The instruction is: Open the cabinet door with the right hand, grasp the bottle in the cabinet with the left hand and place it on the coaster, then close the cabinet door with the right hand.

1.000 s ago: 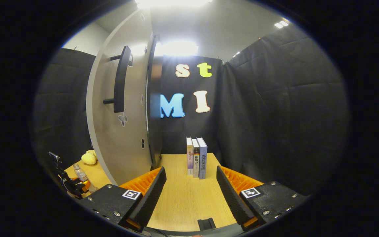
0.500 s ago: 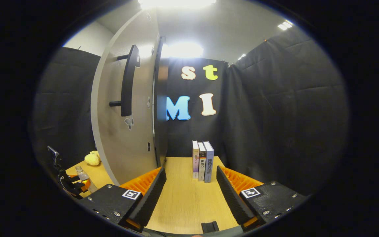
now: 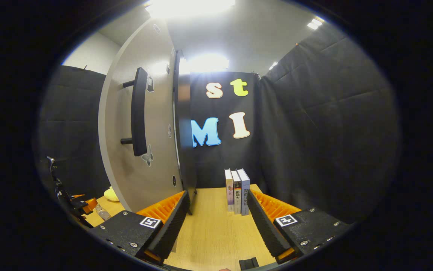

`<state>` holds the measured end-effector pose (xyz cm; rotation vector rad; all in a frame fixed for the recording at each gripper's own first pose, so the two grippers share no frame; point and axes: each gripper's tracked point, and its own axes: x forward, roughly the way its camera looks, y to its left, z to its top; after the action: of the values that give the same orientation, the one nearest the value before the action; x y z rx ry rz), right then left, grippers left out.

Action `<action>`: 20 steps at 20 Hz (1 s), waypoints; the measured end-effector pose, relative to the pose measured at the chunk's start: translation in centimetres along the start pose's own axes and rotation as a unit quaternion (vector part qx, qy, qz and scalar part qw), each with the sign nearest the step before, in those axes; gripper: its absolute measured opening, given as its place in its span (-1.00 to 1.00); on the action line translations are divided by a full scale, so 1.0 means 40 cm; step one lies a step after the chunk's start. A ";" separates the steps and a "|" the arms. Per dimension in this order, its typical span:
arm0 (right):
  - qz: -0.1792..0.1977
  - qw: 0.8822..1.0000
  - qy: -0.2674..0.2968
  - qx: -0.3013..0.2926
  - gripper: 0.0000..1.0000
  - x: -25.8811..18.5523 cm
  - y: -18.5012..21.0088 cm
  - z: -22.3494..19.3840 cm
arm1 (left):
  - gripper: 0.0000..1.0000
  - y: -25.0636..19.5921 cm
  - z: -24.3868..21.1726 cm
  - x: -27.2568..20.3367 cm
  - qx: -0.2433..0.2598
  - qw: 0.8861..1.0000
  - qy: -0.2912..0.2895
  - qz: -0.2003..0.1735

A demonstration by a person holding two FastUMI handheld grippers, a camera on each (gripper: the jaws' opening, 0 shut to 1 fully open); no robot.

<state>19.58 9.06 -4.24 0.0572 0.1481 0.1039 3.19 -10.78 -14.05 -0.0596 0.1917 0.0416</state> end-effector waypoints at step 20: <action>-0.082 0.994 -0.074 0.017 0.89 -0.024 0.065 0.260 | 0.62 0.157 0.240 -0.113 0.027 0.999 -0.032 -0.028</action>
<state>19.93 11.02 6.31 0.0869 0.0064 -0.0661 0.28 -4.06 -4.13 -0.0105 0.1268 -0.0185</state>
